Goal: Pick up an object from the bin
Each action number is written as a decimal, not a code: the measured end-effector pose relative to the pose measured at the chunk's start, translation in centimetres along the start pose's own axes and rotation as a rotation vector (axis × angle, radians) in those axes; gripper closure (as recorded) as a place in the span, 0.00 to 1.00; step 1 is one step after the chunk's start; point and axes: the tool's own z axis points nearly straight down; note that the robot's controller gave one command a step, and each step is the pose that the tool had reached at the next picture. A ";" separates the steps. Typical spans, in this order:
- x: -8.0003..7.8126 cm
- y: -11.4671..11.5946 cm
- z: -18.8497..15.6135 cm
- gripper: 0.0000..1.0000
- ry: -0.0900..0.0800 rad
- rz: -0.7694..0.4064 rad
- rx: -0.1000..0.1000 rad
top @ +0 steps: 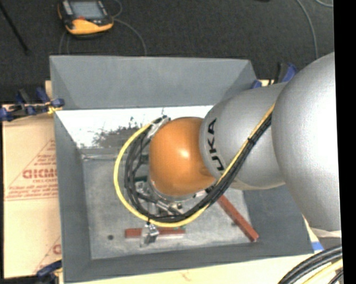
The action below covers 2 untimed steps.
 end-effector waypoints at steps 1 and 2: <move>1.0 -1.8 4.8 1.00 0.006 -0.009 0.000; 1.0 -1.8 4.8 1.00 0.006 -0.009 0.000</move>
Offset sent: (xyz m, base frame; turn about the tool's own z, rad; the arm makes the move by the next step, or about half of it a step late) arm 0.0000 0.0000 0.0000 0.0000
